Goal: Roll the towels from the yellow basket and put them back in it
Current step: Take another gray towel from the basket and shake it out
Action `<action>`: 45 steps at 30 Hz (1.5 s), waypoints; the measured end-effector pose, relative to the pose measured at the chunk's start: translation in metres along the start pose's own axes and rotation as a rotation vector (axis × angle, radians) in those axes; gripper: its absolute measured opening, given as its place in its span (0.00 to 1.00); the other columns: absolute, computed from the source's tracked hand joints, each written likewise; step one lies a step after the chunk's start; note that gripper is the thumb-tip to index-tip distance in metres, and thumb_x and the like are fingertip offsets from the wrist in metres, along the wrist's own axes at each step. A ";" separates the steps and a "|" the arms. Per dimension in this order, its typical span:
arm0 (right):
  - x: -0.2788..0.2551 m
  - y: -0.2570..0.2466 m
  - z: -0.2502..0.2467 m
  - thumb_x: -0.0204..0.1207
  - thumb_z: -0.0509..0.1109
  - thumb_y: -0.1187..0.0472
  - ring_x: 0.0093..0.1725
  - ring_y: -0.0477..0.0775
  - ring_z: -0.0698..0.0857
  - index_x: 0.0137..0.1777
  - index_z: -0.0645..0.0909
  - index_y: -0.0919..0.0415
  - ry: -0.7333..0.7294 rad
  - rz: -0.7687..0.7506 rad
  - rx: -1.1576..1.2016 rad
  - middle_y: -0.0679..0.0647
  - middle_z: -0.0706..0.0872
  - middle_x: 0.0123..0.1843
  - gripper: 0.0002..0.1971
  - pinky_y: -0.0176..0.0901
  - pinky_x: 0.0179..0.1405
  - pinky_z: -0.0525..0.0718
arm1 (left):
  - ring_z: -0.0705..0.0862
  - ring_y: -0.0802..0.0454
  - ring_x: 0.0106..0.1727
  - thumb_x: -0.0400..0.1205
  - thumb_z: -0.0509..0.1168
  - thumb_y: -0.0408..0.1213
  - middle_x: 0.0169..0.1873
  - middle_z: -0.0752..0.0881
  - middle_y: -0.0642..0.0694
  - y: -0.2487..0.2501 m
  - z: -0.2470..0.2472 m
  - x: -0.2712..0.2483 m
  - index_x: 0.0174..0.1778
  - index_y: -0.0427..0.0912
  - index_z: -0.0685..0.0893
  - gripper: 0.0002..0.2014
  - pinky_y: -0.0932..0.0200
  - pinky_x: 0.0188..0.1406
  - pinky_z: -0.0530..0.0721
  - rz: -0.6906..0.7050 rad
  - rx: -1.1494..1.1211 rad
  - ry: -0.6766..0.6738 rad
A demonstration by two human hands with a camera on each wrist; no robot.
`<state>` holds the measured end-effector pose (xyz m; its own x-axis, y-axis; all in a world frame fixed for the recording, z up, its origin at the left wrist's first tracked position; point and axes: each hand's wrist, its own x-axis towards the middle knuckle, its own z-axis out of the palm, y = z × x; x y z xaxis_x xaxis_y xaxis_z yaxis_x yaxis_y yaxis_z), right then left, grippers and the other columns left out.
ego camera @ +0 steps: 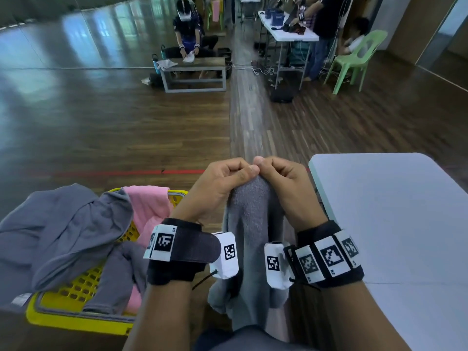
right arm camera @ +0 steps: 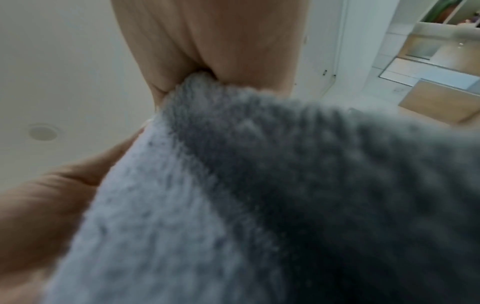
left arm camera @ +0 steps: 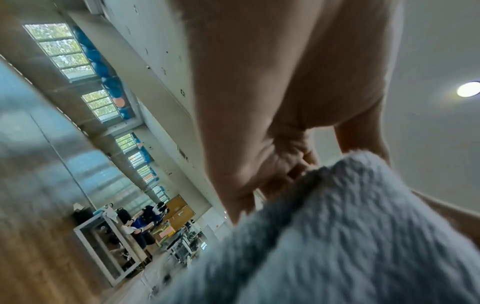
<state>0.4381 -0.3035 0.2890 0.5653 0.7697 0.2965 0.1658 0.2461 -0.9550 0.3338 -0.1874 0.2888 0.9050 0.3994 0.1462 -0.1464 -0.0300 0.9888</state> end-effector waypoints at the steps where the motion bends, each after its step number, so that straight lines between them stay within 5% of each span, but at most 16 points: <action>1: 0.001 0.000 0.000 0.82 0.67 0.61 0.36 0.53 0.75 0.37 0.79 0.78 -0.001 -0.006 -0.017 0.62 0.79 0.33 0.18 0.44 0.39 0.75 | 0.77 0.60 0.36 0.80 0.65 0.38 0.31 0.82 0.51 0.001 -0.003 0.000 0.33 0.43 0.82 0.09 0.68 0.38 0.75 -0.004 0.033 -0.027; 4: 0.001 0.004 -0.002 0.81 0.68 0.59 0.37 0.52 0.76 0.38 0.80 0.77 -0.019 0.011 -0.052 0.61 0.80 0.34 0.18 0.45 0.40 0.75 | 0.76 0.59 0.38 0.79 0.66 0.36 0.32 0.81 0.49 0.005 -0.009 -0.001 0.34 0.39 0.81 0.08 0.69 0.40 0.74 0.020 0.138 -0.043; 9: -0.002 0.001 -0.004 0.82 0.66 0.59 0.37 0.49 0.75 0.40 0.77 0.80 -0.110 0.076 -0.076 0.59 0.77 0.35 0.20 0.35 0.37 0.74 | 0.75 0.52 0.41 0.80 0.65 0.38 0.34 0.80 0.47 -0.003 -0.003 0.012 0.32 0.45 0.82 0.10 0.52 0.48 0.74 0.148 -0.003 0.570; 14: 0.005 -0.005 -0.011 0.82 0.67 0.61 0.34 0.49 0.71 0.34 0.75 0.70 0.007 -0.001 -0.086 0.58 0.73 0.31 0.16 0.38 0.35 0.71 | 0.80 0.53 0.45 0.84 0.60 0.48 0.43 0.84 0.42 -0.011 0.007 0.006 0.52 0.27 0.83 0.23 0.63 0.44 0.78 -0.132 0.077 -0.002; 16: 0.003 -0.003 -0.011 0.82 0.68 0.60 0.35 0.50 0.74 0.35 0.78 0.71 -0.030 0.036 -0.102 0.58 0.77 0.32 0.16 0.40 0.38 0.73 | 0.78 0.52 0.46 0.82 0.63 0.42 0.42 0.82 0.40 -0.015 0.005 0.007 0.46 0.29 0.83 0.16 0.58 0.46 0.77 -0.011 -0.004 0.067; 19: 0.000 0.000 -0.008 0.81 0.68 0.59 0.37 0.45 0.77 0.37 0.81 0.72 -0.105 0.104 -0.140 0.54 0.79 0.33 0.16 0.33 0.38 0.75 | 0.71 0.51 0.37 0.81 0.63 0.41 0.34 0.73 0.40 -0.016 0.002 0.015 0.36 0.38 0.78 0.11 0.53 0.40 0.72 0.100 -0.227 0.448; 20: 0.000 -0.002 -0.008 0.81 0.68 0.59 0.36 0.45 0.77 0.37 0.80 0.71 -0.103 0.093 -0.137 0.54 0.79 0.33 0.16 0.32 0.37 0.74 | 0.69 0.52 0.36 0.82 0.63 0.42 0.32 0.71 0.42 -0.015 0.003 0.016 0.34 0.42 0.77 0.12 0.53 0.38 0.70 0.114 -0.246 0.473; 23: 0.003 -0.007 -0.012 0.82 0.68 0.61 0.36 0.51 0.74 0.35 0.77 0.75 -0.039 0.018 -0.093 0.65 0.75 0.31 0.18 0.39 0.37 0.73 | 0.78 0.57 0.38 0.84 0.60 0.43 0.36 0.82 0.47 -0.014 0.004 0.011 0.43 0.38 0.81 0.12 0.63 0.39 0.75 0.006 -0.138 0.105; 25: 0.004 -0.005 -0.014 0.81 0.69 0.61 0.37 0.52 0.76 0.37 0.78 0.77 -0.024 0.025 -0.081 0.69 0.78 0.33 0.17 0.41 0.40 0.76 | 0.82 0.53 0.50 0.84 0.62 0.40 0.46 0.86 0.42 -0.015 0.001 0.006 0.52 0.30 0.83 0.15 0.60 0.50 0.79 -0.102 -0.038 -0.129; 27: 0.002 -0.002 -0.012 0.80 0.69 0.61 0.38 0.47 0.78 0.38 0.81 0.73 -0.051 0.067 -0.077 0.60 0.81 0.33 0.14 0.37 0.41 0.77 | 0.80 0.45 0.52 0.82 0.62 0.38 0.48 0.85 0.35 -0.017 0.000 0.008 0.52 0.28 0.84 0.15 0.53 0.54 0.76 -0.041 -0.079 -0.063; 30: 0.001 0.000 -0.013 0.81 0.68 0.60 0.36 0.48 0.76 0.37 0.79 0.75 -0.086 0.099 -0.102 0.57 0.78 0.33 0.17 0.37 0.38 0.74 | 0.81 0.50 0.43 0.84 0.60 0.34 0.39 0.84 0.39 -0.014 0.007 0.011 0.44 0.32 0.83 0.10 0.60 0.46 0.81 0.074 -0.227 0.245; 35: 0.004 -0.004 -0.019 0.81 0.69 0.59 0.36 0.52 0.77 0.35 0.79 0.72 -0.045 0.055 -0.077 0.59 0.80 0.32 0.17 0.43 0.38 0.76 | 0.82 0.55 0.50 0.86 0.60 0.36 0.47 0.86 0.44 -0.007 0.008 0.005 0.54 0.31 0.84 0.12 0.63 0.50 0.80 -0.097 0.088 -0.142; 38: 0.000 0.000 -0.019 0.82 0.67 0.57 0.33 0.47 0.73 0.31 0.77 0.62 -0.095 0.131 -0.091 0.53 0.75 0.30 0.18 0.37 0.33 0.71 | 0.83 0.58 0.42 0.85 0.58 0.31 0.37 0.87 0.47 0.002 0.008 0.005 0.42 0.35 0.86 0.12 0.65 0.44 0.80 0.033 -0.046 0.096; 40: 0.000 0.000 -0.022 0.82 0.67 0.56 0.34 0.51 0.72 0.31 0.75 0.68 -0.078 0.138 -0.066 0.58 0.73 0.31 0.20 0.41 0.34 0.70 | 0.80 0.53 0.41 0.86 0.58 0.35 0.37 0.83 0.41 0.001 0.003 0.008 0.43 0.31 0.82 0.13 0.61 0.44 0.80 0.043 -0.150 0.207; 42: 0.002 -0.004 -0.025 0.82 0.67 0.57 0.36 0.54 0.74 0.34 0.74 0.75 -0.048 0.090 -0.032 0.65 0.75 0.32 0.21 0.46 0.37 0.73 | 0.79 0.49 0.46 0.84 0.61 0.41 0.42 0.83 0.40 -0.003 0.001 0.008 0.47 0.30 0.82 0.15 0.56 0.48 0.78 -0.027 0.016 0.046; 45: 0.004 -0.004 -0.021 0.80 0.69 0.56 0.39 0.54 0.81 0.34 0.80 0.70 -0.081 0.069 -0.005 0.66 0.85 0.36 0.18 0.46 0.42 0.78 | 0.83 0.55 0.45 0.83 0.64 0.40 0.42 0.88 0.44 0.004 0.007 0.000 0.48 0.34 0.86 0.12 0.64 0.45 0.81 -0.129 0.157 -0.206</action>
<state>0.4563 -0.3141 0.2938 0.5086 0.8298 0.2299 0.1331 0.1880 -0.9731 0.3359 -0.1935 0.2932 0.9766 0.2148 0.0065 0.0240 -0.1389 0.9900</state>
